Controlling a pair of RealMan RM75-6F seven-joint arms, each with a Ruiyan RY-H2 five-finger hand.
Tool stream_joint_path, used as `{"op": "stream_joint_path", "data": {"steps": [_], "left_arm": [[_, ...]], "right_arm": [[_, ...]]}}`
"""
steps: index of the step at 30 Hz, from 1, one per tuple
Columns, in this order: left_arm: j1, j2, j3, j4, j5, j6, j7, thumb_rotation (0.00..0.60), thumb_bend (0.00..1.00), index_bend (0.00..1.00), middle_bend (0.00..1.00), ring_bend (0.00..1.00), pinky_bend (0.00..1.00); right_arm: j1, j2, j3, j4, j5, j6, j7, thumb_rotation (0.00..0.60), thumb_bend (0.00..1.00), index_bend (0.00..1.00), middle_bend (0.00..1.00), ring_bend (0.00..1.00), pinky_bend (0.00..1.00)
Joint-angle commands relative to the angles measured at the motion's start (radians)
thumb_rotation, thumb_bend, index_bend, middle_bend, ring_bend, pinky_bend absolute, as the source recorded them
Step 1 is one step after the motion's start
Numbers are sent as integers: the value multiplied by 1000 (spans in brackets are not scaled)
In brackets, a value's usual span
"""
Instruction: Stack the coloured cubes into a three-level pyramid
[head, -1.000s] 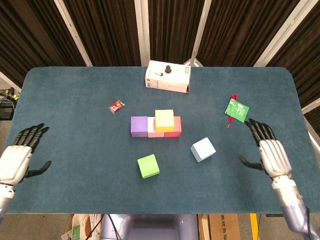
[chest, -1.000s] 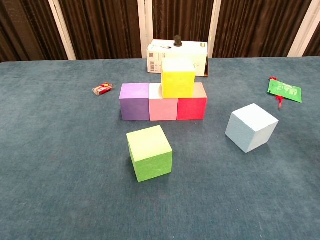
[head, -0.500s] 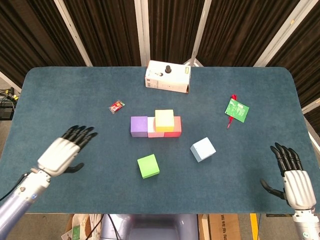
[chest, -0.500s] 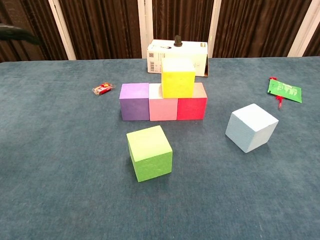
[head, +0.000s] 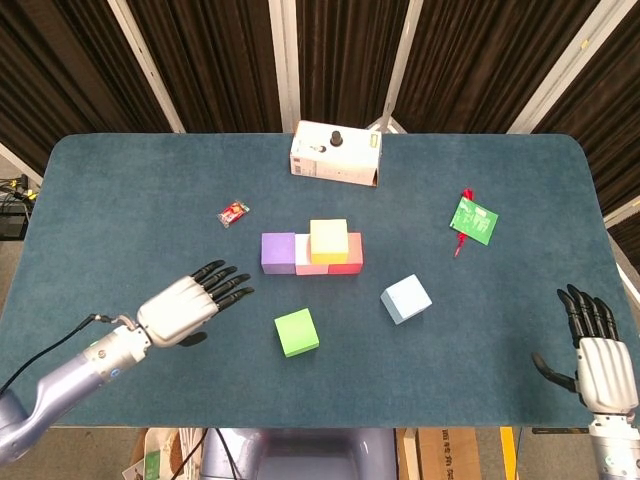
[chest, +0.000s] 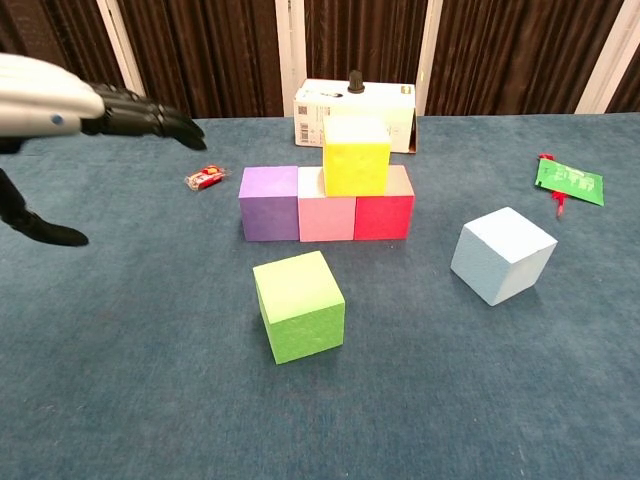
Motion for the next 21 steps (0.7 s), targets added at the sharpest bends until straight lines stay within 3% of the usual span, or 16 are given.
{"op": "stream_joint_path", "data": {"steps": [1,11,21], "left_arm": [[-56,-56,5,53,12,-39,-47,600,286,26,0,0,0],[-158,-206,21,148,24,-82,-135,600,286,26,13,0,0],[-203,-327,32,223,-4,-82,-141,600,293,44,65,0,0]], "right_arm": [[4,-13,5,-12,29,-16,-30,600,254,28,55,0,0],[2,-33,22,-27,92,-18,-80,600,254,28,55,0,0],[-1,-27,30,-44,126,-23,-77,600,253,28,55,0,0]]}}
